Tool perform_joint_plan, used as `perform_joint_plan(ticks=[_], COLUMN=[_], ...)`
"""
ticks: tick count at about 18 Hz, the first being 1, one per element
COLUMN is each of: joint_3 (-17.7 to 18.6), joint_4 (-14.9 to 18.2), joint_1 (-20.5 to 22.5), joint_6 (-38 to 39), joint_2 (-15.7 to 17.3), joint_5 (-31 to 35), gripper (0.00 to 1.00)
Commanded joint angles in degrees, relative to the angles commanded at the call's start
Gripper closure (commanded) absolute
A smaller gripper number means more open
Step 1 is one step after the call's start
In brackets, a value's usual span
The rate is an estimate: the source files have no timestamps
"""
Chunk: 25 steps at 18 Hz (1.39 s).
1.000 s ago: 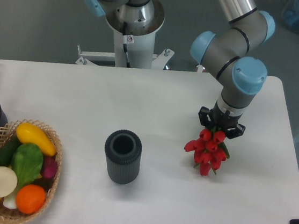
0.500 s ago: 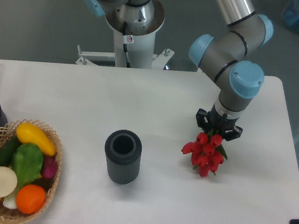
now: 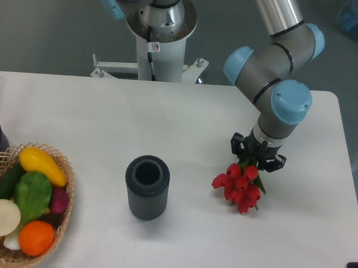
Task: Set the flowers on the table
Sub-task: 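Lower the red tulips onto the table beside the black vase, then open the gripper and raise it away from the tulips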
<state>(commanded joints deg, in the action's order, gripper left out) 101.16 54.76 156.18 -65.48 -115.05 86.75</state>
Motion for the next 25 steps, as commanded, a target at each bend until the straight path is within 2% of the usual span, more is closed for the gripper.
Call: perform_joint_plan(ticks=[4,6,7,8,9,11,18,25], joint_3=[0.00,0.00,0.00,0.00,-0.09,-0.09,-0.26,-0.52], joint_4=[0.00,0.00,0.00,0.00,0.00,0.00,0.00,0.26], joint_1=[0.00,0.00,0.00,0.00,0.09,0.09,0.35,4.38], joint_6=[-0.09,-0.17,-0.18,-0.26,-0.26,-0.26,0.17,0.35], joint_2=[0.00,0.09,0.09,0.17,0.18,0.53,2.02,10.01], joint_5=[0.00,0.00,0.00,0.00,0.00,0.00,-0.09,-0.70], gripper=[0.43,0.39,0.33,0.19,0.16,0.03,0.00,0.00])
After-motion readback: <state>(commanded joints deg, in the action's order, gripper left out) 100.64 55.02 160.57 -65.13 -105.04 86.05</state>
